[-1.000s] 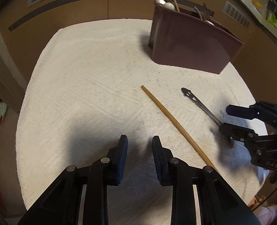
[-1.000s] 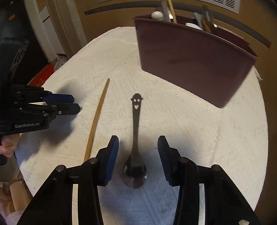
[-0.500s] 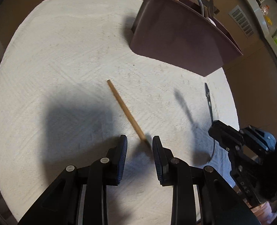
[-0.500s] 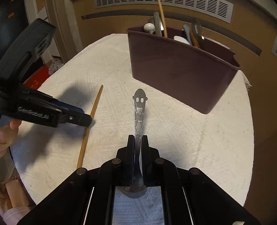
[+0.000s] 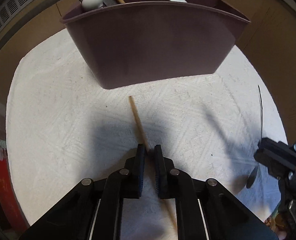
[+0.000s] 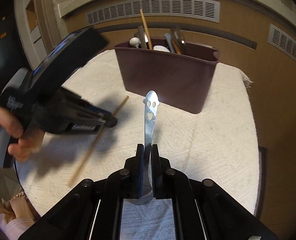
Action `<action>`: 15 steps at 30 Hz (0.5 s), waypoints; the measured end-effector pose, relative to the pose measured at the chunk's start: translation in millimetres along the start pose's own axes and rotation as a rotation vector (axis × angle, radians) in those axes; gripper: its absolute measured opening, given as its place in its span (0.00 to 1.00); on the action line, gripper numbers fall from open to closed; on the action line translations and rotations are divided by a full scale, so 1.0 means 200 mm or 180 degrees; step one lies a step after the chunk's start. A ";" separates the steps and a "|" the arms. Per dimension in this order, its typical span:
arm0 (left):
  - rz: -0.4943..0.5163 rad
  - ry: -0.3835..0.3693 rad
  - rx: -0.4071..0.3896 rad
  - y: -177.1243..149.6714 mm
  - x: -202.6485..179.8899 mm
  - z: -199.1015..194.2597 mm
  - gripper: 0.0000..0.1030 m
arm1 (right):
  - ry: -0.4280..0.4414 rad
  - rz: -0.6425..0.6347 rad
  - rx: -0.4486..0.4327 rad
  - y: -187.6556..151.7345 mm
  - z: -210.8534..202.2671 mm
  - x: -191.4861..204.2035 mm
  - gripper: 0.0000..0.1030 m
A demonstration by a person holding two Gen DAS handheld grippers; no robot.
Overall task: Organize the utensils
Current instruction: 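Grasp the wooden chopstick with the left tool while the right tool holds the metal spoon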
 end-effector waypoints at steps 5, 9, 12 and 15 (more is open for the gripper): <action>-0.0217 -0.0208 -0.0429 -0.24 0.03 -0.08 0.05 | 0.0065 0.0090 -0.0030 -0.03 0.01 0.01 0.05; -0.0034 -0.0139 -0.0374 -0.29 0.00 -0.11 0.05 | 0.0223 0.0229 0.0082 -0.04 0.04 -0.01 0.05; 0.0067 -0.0061 -0.0423 -0.31 -0.01 -0.14 0.05 | 0.0242 0.0314 0.0105 -0.04 0.06 -0.02 0.05; -0.0002 -0.0120 -0.0609 -0.32 0.02 -0.18 0.05 | 0.0084 0.0154 0.0160 -0.03 0.10 0.01 0.07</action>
Point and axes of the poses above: each gripper's, at about its wrist camera, not at the fingertips, and z roughly the way its jaws point, x to its left, y to its top, the point moved 1 cm from there along z, roughly the way its jaws point, and after that the axes turned 3 degrees about -y, right-handed, at the moved point
